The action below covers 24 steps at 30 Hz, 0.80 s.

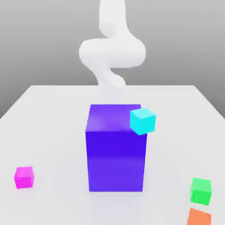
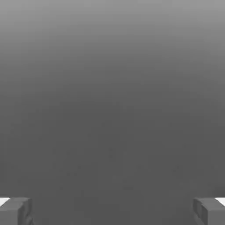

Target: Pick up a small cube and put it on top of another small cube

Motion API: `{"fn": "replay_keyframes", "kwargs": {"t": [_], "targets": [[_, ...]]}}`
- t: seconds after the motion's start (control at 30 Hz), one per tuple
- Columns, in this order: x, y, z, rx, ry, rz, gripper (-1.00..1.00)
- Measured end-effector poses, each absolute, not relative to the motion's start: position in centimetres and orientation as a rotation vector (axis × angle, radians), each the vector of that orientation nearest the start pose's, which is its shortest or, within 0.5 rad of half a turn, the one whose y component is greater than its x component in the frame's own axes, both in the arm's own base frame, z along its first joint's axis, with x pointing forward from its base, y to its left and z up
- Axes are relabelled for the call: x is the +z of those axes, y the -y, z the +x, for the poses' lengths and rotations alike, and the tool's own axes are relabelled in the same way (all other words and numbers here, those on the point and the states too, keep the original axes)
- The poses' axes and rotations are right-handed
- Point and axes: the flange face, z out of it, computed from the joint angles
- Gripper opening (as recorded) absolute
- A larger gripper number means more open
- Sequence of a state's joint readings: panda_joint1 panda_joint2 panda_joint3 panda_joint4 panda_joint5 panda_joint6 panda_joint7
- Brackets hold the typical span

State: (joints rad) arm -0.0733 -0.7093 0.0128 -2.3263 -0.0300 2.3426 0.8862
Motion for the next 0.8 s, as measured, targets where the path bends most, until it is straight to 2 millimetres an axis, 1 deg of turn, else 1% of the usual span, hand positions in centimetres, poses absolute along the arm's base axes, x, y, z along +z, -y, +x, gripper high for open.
{"fn": "replay_keyframes", "kwargs": {"t": [0.07,0.17,0.27,0.37,0.43,0.53,0.6,0.63,0.7,0.8], "targets": [[63.2,4.4,40.4,-0.91,-1.39,-2.414,0.0],[57.6,8.1,43.0,-0.819,-1.621,-2.367,0.0],[51.8,12.1,44.4,-0.719,-1.843,-2.295,0.0],[45.8,16.1,44.6,-0.609,-2.053,-2.197,0.0],[41.7,18.7,44.2,-0.531,-2.186,-2.118,0.0],[35.8,22.0,42.7,-0.406,-2.37,-1.979,0.0],[31.9,24.6,40.9,-0.32,-2.499,-1.854,0.0],[29.9,25.6,39.9,-0.275,-2.553,-1.795,0.0],[26.2,27.0,38.0,-0.185,-2.65,-1.673,0.0],[20.9,27.8,35.2,-0.046,-2.762,-1.495,0.0]]}}
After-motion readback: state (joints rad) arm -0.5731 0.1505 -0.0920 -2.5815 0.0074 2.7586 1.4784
